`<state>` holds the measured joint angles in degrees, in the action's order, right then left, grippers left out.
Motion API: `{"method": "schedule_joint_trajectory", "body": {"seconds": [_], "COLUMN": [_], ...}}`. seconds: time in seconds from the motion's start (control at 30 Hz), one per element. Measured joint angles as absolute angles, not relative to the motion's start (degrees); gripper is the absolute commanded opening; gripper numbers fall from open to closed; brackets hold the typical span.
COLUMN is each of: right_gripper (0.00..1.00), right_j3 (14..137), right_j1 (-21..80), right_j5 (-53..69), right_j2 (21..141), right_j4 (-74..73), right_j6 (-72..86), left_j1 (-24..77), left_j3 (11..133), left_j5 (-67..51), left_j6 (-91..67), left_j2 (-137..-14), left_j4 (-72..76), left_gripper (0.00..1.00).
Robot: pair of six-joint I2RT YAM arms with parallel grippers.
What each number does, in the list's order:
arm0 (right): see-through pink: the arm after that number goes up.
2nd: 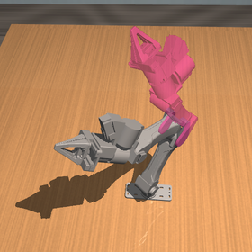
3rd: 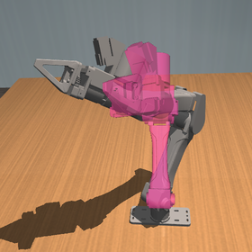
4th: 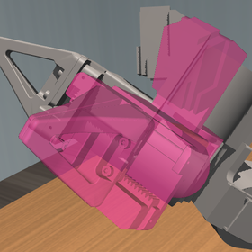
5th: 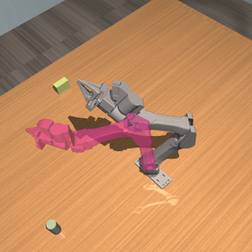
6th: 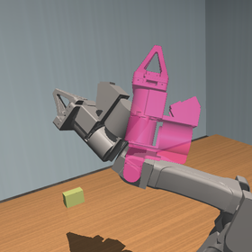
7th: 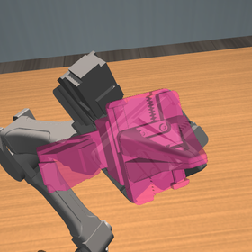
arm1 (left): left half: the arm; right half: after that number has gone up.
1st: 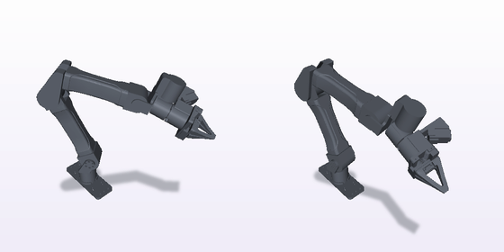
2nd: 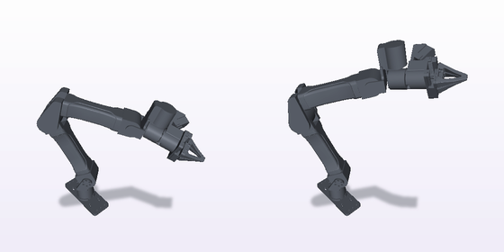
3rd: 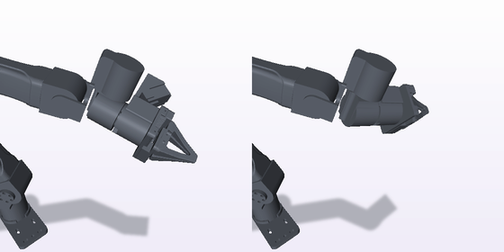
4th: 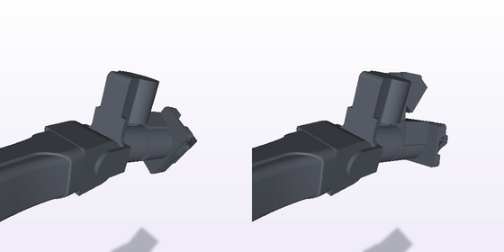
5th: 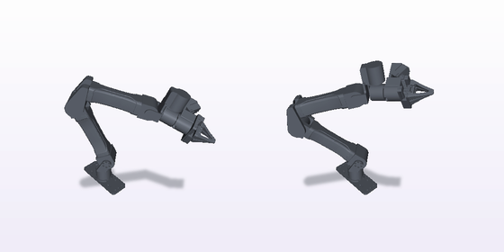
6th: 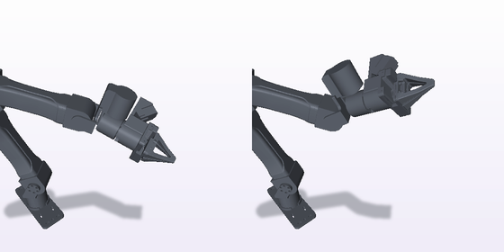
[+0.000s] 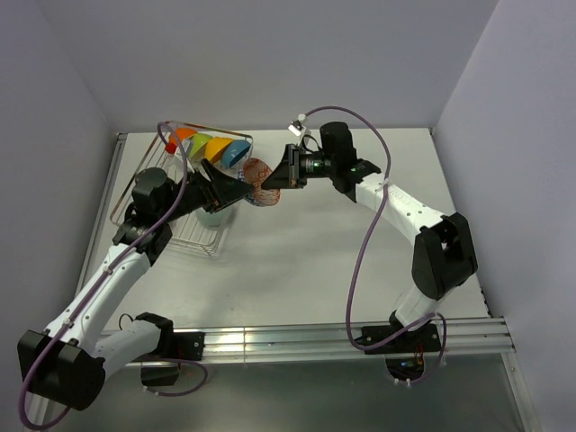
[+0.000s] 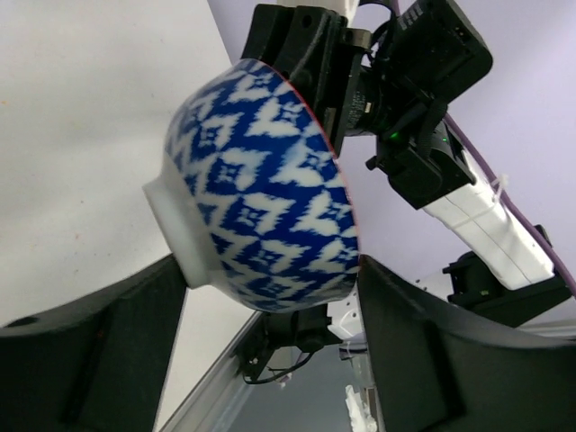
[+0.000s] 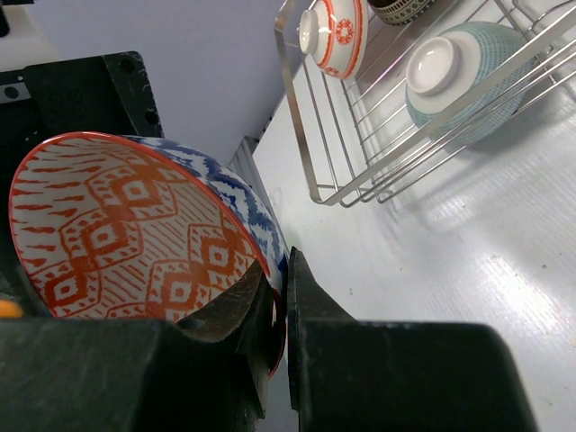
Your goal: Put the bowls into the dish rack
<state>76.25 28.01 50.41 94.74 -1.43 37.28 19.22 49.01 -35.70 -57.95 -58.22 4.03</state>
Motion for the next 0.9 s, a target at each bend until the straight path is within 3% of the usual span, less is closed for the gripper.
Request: {"method": "schedule_joint_trajectory", "body": {"seconds": [0.07,0.17,0.2,0.27,0.3,0.33,0.4,0.43,0.47,0.53,0.57,0.67,0.9], "right_gripper": [0.00,0.00,0.00,0.00,0.00,0.02,0.15,0.24,0.43,0.57,0.70,0.85,0.90], "right_j3": [76.4,76.6,76.8,77.0,77.1,77.3,78.1,78.6,79.1,79.8,80.0,80.9,83.0], "right_j1": [28.1,28.0,28.0,28.1,28.1,28.1,28.1,28.1,28.1,28.4,28.6,28.6,27.6], "right_j5": [50.3,49.7,49.7,49.7,49.7,49.7,49.8,49.9,50.0,49.8,49.5,48.9,48.2], "right_j2": [94.7,94.8,94.9,95.0,95.1,95.2,95.7,96.0,96.2,96.6,96.6,96.6,96.6], "right_j4": [-1.8,-2.3,-2.4,-2.6,-2.7,-3.0,-3.7,-4.0,-4.4,-5.2,-5.7,-7.2,-9.4], "right_j6": [37.1,36.7,36.7,36.5,36.5,36.4,36.3,36.3,36.3,36.0,35.8,35.1,34.6], "left_j1": [19.2,19.2,19.2,19.2,19.2,19.2,19.2,19.1,18.7,17.6,16.9,14.4,8.0], "left_j3": [49.0,49.2,49.2,49.2,49.3,49.3,49.5,49.5,49.5,49.5,49.5,49.5,49.9], "left_j5": [-35.4,-35.1,-34.9,-34.8,-34.7,-34.6,-34.4,-34.3,-34.4,-34.6,-34.6,-34.3,-31.6], "left_j6": [-58.0,-58.2,-58.0,-58.0,-57.9,-57.9,-57.9,-58.0,-58.2,-58.5,-58.8,-59.2,-55.4], "left_j2": [-58.6,-58.7,-58.7,-58.7,-58.7,-58.7,-58.7,-58.7,-58.7,-58.7,-58.7,-58.7,-56.9], "left_j4": [3.9,3.9,3.8,3.8,3.7,3.6,3.3,3.3,3.3,2.8,2.4,1.4,-6.7], "left_gripper": [0.69,0.46,0.28,0.13,0.00,0.00,0.00,0.00,0.00,0.00,0.00,0.00,0.00]}}
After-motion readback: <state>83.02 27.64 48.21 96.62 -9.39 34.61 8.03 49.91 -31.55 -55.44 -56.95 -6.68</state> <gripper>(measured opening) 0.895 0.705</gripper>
